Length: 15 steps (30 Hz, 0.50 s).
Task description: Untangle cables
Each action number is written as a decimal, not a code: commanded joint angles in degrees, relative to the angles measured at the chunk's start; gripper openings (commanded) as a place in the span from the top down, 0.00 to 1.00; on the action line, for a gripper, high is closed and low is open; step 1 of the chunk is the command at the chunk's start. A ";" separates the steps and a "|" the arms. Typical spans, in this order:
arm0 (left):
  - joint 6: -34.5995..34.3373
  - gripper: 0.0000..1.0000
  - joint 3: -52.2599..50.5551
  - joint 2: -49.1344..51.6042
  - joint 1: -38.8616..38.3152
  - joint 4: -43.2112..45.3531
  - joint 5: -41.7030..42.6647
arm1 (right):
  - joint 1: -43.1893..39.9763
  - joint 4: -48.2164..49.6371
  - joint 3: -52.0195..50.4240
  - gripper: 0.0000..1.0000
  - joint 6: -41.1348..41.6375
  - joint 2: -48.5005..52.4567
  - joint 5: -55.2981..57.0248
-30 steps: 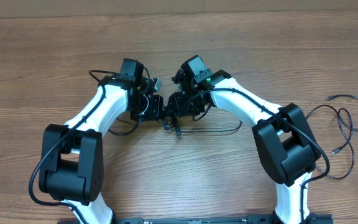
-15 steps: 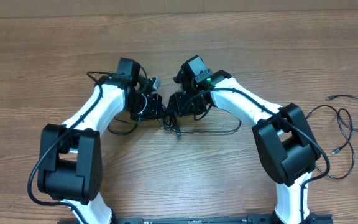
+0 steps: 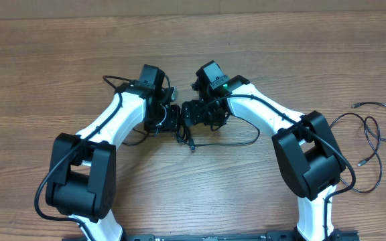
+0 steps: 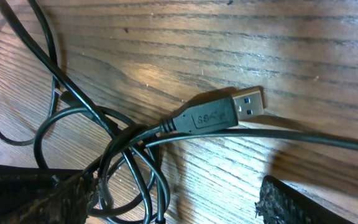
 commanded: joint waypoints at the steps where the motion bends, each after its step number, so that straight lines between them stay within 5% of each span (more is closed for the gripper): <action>1: -2.03 0.96 1.46 0.66 -0.28 0.28 -1.99 | -0.24 -0.46 -0.26 0.14 0.81 0.15 0.57; 7: -4.59 0.96 1.51 0.63 2.73 -0.02 -1.27 | -0.24 -1.73 -0.26 0.19 1.79 0.17 1.18; 15: -4.37 0.96 1.51 0.63 5.07 2.36 12.68 | 1.75 -0.50 -0.37 0.25 1.79 0.76 0.94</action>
